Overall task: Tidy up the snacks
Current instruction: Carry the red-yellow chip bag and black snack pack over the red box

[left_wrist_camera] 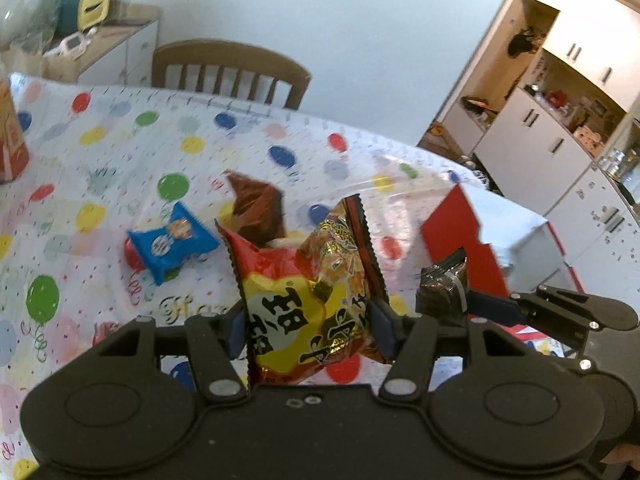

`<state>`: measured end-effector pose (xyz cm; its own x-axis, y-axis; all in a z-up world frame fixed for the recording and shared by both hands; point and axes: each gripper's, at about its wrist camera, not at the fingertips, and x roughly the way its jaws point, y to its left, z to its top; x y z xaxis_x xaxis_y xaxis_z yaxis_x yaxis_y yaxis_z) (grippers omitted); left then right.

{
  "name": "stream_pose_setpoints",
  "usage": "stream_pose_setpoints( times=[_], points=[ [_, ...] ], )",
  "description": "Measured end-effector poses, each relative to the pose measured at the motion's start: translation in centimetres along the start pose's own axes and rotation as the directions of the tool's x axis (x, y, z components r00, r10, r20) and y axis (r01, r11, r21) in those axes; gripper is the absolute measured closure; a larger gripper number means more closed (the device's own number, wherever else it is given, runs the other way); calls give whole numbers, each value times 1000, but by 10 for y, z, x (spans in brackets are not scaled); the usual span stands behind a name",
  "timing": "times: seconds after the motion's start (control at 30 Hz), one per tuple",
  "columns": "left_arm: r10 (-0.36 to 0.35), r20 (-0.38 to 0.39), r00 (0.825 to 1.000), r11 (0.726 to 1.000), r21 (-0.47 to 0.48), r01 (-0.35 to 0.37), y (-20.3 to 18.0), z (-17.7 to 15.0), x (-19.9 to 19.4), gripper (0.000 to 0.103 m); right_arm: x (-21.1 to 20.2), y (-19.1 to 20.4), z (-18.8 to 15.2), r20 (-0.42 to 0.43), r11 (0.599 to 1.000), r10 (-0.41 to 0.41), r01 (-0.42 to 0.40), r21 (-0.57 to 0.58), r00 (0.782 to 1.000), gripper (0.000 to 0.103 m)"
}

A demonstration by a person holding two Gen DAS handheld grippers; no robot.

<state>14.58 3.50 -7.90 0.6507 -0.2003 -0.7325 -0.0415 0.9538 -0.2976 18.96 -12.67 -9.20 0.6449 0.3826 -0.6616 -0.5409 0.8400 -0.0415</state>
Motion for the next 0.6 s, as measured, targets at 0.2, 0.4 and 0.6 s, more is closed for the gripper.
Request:
stream_pose_setpoints(
  times=[0.2, 0.4, 0.6],
  points=[
    [-45, 22, 999, 997, 60, 44, -34, 6, -12, 44, -31, -27, -4, 32, 999, -42, 41, 34, 999, 70],
    [-81, 15, 997, 988, 135, 78, -79, 9, -8, 44, -52, -62, -15, 43, 994, -97, 94, 63, 994, 70],
    [-110, -7, 994, 975, 192, 109, -124, 12, 8, 44, -65, -106, -28, 36, 983, -147, 142, 119, 988, 70]
  ],
)
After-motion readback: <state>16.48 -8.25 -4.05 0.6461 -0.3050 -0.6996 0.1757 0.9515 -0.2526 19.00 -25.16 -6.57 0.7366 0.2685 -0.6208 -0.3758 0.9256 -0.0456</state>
